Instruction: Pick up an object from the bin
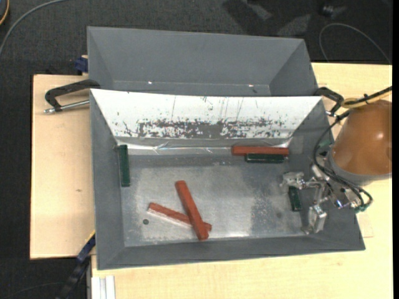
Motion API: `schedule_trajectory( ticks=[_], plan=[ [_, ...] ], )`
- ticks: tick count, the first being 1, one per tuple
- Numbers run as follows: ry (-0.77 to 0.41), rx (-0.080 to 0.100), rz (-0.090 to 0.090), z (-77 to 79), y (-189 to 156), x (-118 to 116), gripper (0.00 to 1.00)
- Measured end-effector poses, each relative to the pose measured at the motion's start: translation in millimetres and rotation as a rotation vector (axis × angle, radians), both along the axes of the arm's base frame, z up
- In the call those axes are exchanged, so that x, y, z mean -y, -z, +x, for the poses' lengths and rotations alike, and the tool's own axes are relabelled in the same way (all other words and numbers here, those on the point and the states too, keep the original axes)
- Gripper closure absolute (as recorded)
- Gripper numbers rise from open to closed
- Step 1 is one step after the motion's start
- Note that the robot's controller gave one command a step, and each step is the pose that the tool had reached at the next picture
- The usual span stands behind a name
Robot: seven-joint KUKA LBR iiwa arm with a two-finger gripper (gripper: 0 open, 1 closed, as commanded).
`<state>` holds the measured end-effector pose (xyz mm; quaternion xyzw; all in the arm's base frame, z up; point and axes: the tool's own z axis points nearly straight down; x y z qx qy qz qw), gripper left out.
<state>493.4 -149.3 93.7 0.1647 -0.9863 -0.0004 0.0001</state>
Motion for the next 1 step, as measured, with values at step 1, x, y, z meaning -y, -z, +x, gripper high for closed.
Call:
schedule_trajectory(
  ticks=[1],
  plan=[
    [0.339, 0.008, 0.0, 29.0, -4.3, 3.5, 0.0]
  ],
)
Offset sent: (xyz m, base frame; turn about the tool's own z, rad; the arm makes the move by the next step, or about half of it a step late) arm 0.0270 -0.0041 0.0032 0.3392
